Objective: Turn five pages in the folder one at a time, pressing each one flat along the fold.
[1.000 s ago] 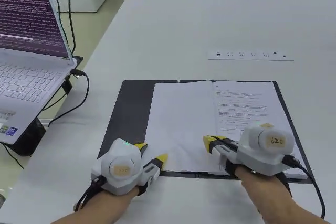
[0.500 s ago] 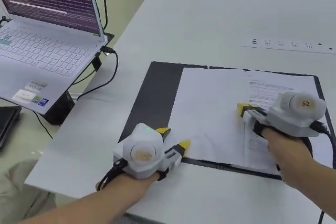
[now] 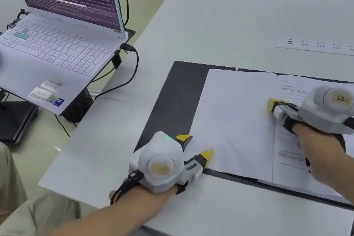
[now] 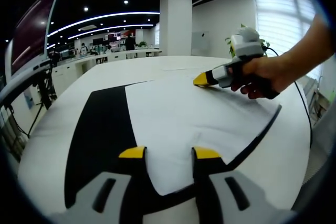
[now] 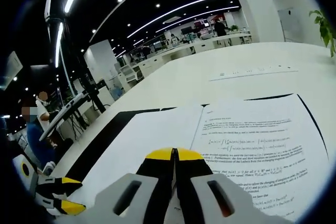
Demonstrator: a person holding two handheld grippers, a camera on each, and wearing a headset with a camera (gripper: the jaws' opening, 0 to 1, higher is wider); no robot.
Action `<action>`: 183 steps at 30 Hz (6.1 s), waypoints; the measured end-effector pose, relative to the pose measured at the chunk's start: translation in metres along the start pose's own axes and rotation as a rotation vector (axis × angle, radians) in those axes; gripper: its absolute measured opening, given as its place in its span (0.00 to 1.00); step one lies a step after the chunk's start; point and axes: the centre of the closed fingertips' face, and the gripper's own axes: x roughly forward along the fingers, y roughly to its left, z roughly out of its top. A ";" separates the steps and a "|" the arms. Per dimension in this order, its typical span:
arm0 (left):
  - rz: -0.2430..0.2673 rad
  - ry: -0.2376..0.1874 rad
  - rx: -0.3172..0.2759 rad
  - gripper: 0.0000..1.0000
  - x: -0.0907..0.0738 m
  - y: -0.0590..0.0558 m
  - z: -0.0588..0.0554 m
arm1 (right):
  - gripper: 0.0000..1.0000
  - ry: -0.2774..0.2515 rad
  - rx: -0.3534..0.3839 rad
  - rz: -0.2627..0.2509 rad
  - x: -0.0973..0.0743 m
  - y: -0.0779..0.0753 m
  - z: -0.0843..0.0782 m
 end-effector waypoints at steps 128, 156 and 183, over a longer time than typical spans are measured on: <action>0.007 -0.013 -0.017 0.32 0.000 0.000 0.000 | 0.00 0.123 -0.025 0.097 -0.073 0.031 -0.061; 0.010 -0.011 -0.020 0.32 0.000 0.001 0.000 | 0.00 0.164 -0.015 0.138 -0.128 0.051 -0.102; 0.012 -0.008 -0.024 0.32 0.000 0.001 0.000 | 0.00 0.190 -0.010 0.161 -0.145 0.058 -0.114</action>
